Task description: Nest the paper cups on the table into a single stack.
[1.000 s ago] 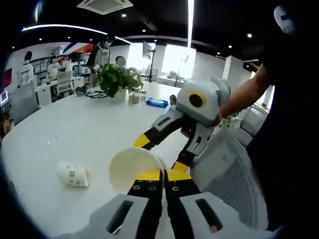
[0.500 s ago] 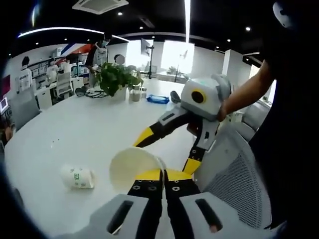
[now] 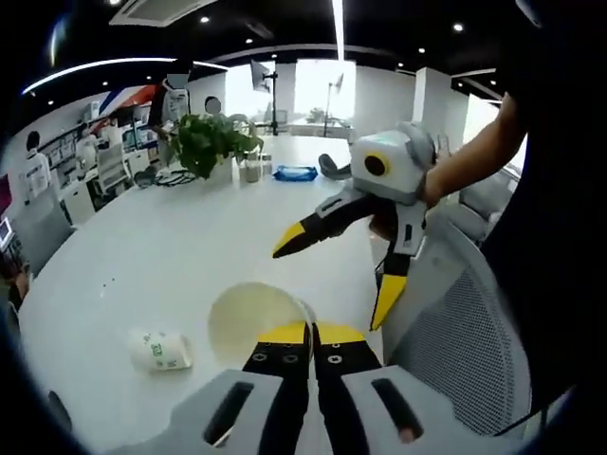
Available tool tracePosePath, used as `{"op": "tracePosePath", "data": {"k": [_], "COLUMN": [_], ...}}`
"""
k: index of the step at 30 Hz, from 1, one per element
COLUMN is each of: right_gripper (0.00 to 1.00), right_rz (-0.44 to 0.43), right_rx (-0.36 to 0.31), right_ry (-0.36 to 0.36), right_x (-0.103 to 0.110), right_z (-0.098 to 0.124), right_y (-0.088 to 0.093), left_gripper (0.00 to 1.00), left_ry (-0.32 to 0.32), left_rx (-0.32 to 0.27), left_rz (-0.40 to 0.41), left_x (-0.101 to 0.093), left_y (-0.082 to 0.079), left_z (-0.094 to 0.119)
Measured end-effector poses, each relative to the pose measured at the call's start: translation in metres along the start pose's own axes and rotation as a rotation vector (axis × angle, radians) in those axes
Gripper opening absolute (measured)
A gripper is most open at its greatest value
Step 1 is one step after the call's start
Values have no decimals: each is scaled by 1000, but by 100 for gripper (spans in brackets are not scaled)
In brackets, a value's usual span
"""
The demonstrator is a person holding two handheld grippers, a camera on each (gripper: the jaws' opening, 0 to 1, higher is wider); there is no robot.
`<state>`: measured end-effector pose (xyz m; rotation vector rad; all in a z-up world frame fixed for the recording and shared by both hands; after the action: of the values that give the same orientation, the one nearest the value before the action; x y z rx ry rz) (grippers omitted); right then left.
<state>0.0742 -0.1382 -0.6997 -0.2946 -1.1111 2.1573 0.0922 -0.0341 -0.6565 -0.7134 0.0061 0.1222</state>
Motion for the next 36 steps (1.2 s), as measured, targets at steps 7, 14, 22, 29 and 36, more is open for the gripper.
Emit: {"op": "tracePosePath", "data": {"k": [7,14,22,29,36], "right_gripper": [99,100,98,97,96], "right_rz": [-64,-112,-156,-176,-184], "right_rx": [-3,16,13,12,5], "right_ry": [10,33,59,69,74], "right_x": [-2,-4,-6,-5,-7], "right_z": [5,9,12,14,15], "right_y": [16,34,44,49,49], "left_gripper": [0,0,0,0,0], "left_ry": [-5,-20,-19,-11,3], "left_rx": [65,122,184,252,280], "left_rz": [-66,-130,-190,-245,-266], "left_x": [3,6,3,3,3], "left_y": [-3,-5,-3,0,0], "left_z": [-9,-13,-20,-34,-47]}}
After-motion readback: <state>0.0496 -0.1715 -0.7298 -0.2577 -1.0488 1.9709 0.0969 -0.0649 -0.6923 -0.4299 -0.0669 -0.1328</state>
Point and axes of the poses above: the point that each gripper's makers call its tool centre point, and the gripper's own axes: z roughly backward along the fingers, x roughly to its left, y roughly out of its underside, the point moved 4 cm from there along z, roughly backward along the fingers, and after that the axes turned 15 degrees about x, right-handed, at the moved point
